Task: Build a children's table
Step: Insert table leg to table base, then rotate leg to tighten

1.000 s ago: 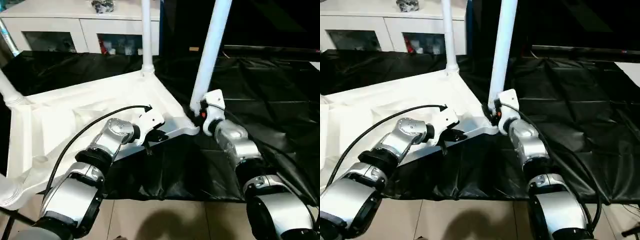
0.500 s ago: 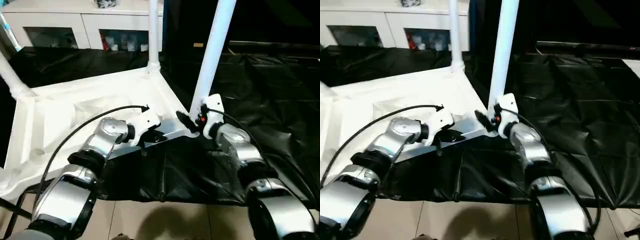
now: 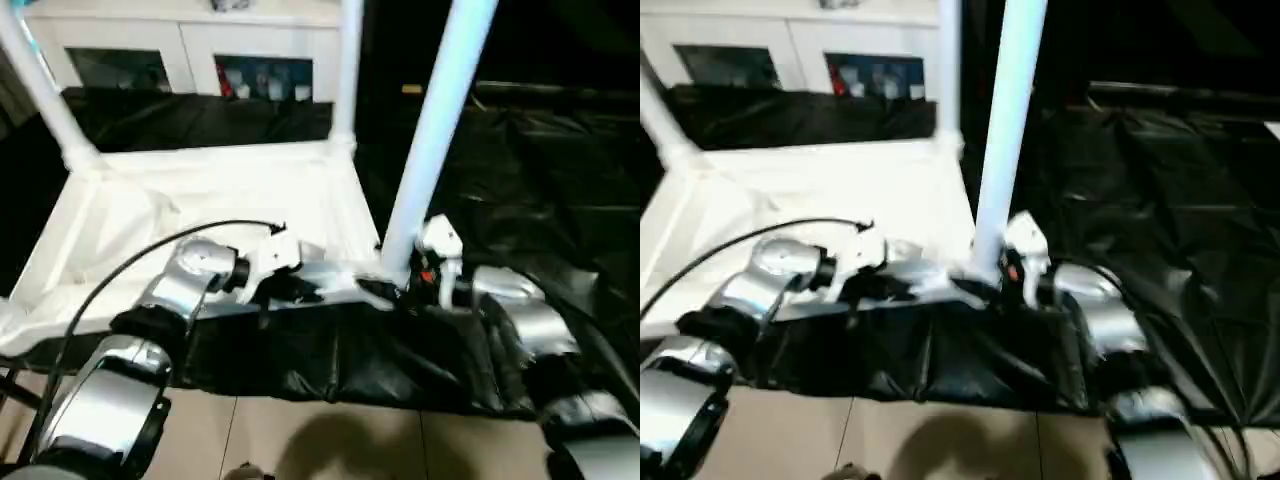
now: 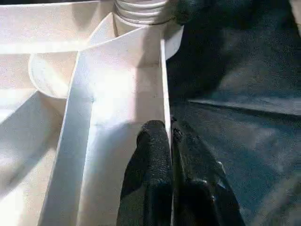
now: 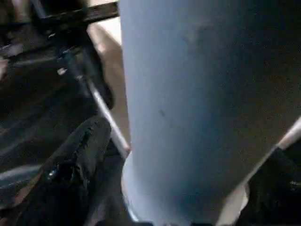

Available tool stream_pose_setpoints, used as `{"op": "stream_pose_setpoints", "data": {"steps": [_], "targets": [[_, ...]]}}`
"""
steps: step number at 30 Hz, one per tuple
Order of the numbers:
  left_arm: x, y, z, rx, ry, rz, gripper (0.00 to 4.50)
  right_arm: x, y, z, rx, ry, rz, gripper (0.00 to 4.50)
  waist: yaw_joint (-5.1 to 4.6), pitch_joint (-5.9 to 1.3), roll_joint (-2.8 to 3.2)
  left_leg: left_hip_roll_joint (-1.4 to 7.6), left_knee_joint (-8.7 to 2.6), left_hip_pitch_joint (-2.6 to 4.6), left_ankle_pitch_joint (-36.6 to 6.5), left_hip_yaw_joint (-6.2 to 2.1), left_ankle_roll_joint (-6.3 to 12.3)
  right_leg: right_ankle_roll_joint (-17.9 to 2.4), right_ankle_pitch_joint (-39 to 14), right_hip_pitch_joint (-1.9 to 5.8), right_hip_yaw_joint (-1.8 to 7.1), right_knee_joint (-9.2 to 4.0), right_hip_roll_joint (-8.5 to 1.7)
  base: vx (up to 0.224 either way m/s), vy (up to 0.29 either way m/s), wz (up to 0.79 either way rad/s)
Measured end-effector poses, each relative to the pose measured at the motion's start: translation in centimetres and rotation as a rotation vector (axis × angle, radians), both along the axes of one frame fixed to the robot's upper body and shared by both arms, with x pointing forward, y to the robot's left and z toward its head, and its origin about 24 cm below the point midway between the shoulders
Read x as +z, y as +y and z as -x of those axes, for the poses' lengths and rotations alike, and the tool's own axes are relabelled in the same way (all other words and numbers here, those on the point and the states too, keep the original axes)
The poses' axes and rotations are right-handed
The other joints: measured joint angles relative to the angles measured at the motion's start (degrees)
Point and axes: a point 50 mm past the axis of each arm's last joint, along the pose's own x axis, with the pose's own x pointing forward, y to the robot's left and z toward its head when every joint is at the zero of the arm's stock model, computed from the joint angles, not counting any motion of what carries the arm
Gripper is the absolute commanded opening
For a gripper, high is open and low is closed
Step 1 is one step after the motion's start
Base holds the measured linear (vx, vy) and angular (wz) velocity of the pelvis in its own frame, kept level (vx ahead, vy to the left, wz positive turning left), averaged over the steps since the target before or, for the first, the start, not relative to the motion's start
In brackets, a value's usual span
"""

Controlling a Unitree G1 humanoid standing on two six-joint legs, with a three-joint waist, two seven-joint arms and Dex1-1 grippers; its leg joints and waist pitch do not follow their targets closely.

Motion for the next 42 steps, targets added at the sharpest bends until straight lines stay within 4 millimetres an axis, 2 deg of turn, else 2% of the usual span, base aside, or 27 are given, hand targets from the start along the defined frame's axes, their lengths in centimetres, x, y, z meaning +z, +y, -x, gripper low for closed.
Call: {"op": "stream_pose_setpoints", "data": {"steps": [5, 6, 9, 11, 20, 23, 28, 33, 35, 36, 37, 40, 42], "targets": [[0.0, 0.3, 0.3, -0.044, 0.017, -0.009, 0.00, 0.0, -0.2, 0.7, 0.053, 0.032, 0.024, 3.49, 0.37, 0.00, 0.00, 0.02, 0.02, 0.04, -0.01, 0.01, -0.04, 0.00, 0.00, 0.02, 0.00, 0.02, 0.00, 0.000, 0.000, 0.00], [0.0, 0.3, 0.3, -0.048, 0.018, -0.009, 0.00, -0.1, -0.2, 0.8, 0.052, 0.037, 0.024, 3.25, 0.39, 0.00, 0.00, 0.02, 0.02, 0.04, -0.03, 0.01, -0.07, 0.00, 0.00, 0.03, 0.00, 0.03, 0.00, 0.000, 0.000, 0.00], [0.0, 0.4, 0.4, -0.061, 0.025, -0.011, 0.00, -0.1, -0.2, 0.9, 0.052, 0.043, 0.026, 3.19, 0.41, 0.00, 0.00, 0.02, 0.02, 0.02, -0.08, 0.02, -0.14, 0.01, 0.00, 0.02, 0.00, 0.02, 0.00, 0.000, 0.000, 0.00], [0.0, 0.4, 0.4, -0.064, 0.026, -0.012, 0.00, 0.0, -0.2, 1.0, 0.051, 0.048, 0.027, 2.90, 0.41, 0.00, 0.00, 0.02, 0.02, 0.02, -0.07, 0.02, -0.13, 0.01, 0.00, 0.02, 0.00, 0.02, 0.00, 0.000, 0.000, 0.00], [0.0, 0.5, 0.4, -0.059, 0.035, -0.016, 0.00, -0.2, 0.3, 1.2, 0.026, 0.063, 0.010, 2.76, 0.43, 0.00, 0.00, 0.03, 0.03, 0.06, 0.03, 0.02, 0.03, 0.00, 0.01, 0.04, 0.00, 0.04, 0.00, 0.000, 0.000, 0.00], [-0.3, -0.2, 0.0, 0.025, 0.021, -0.018, 0.00, -0.7, 0.3, 0.6, -0.119, 0.051, -0.003, 2.76, 0.24, -0.06, -0.04, 0.03, 0.07, 0.25, -0.12, 0.02, -0.28, 0.01, 0.05, 0.26, 0.00, 0.09, 0.00, 0.000, 0.000, 0.00], [-1.0, -2.2, -0.8, 0.178, 0.009, 0.000, 0.00, -1.8, 0.9, -1.2, -0.461, 0.043, -0.044, 2.75, -1.09, -0.10, -0.09, -0.01, 0.02, 1.19, -0.13, 0.00, -0.34, 0.39, -0.12, 1.13, 0.03, -0.09, -0.01, 0.000, 0.000, 0.00], [-1.2, -4.6, -1.4, 0.292, -0.026, 0.000, 0.00, -2.0, 2.0, -3.3, -0.755, 0.031, -0.065, 2.75, -1.88, -0.19, -0.01, -0.05, -0.04, 1.17, -0.13, -0.01, -0.34, 0.38, -0.10, 1.13, 0.06, -0.22, -0.01, 0.000, 0.000, 0.00], [-1.2, -5.0, -1.4, 0.303, -0.035, -0.001, 0.00, -2.1, 2.1, -3.5, -0.797, 0.022, -0.067, 2.75, -2.20, -0.22, 0.00, -0.07, -0.04, 1.15, -0.13, -0.03, -0.34, 0.37, -0.10, 1.15, 0.06, -0.22, -0.01, 0.000, 0.000, 0.00], [-1.2, -5.0, -1.4, 0.305, -0.036, -0.001, 0.00, -2.2, 2.2, -3.5, -0.810, 0.013, -0.076, 3.10, -2.32, -0.24, 0.04, -0.07, -0.05, 1.15, -0.13, -0.03, -0.33, 0.37, -0.08, 1.17, 0.06, -0.22, -0.01, 0.000, 0.000, 0.00], [-1.2, -5.0, -1.5, 0.305, -0.037, 0.000, 0.00, -2.3, 2.2, -3.5, -0.815, 0.007, -0.084, 3.10, -2.39, -0.25, 0.06, -0.07, -0.05, 1.13, -0.13, -0.03, -0.33, 0.35, -0.06, 1.17, 0.06, -0.22, -0.01, 0.000, 0.000, 0.00], [-1.1, -5.1, -1.4, 0.291, -0.041, 0.004, 0.00, -2.3, 2.2, -3.5, -0.818, -0.005, -0.107, 3.54, -2.37, -0.23, 0.11, -0.06, -0.08, 1.03, -0.13, -0.03, -0.33, 0.33, -0.02, 1.13, 0.06, -0.22, -0.01, 0.000, 0.000, 0.00], [-1.0, -5.0, -1.4, 0.278, -0.044, 0.008, 0.00, -2.2, 2.1, -3.4, -0.791, -0.016, -0.115, 3.63, -2.36, -0.21, 0.15, -0.06, -0.14, 0.98, -0.13, -0.03, -0.33, 0.13, 0.09, 1.09, 0.06, -0.22, -0.01, 0.000, 0.000, 0.00]]}}
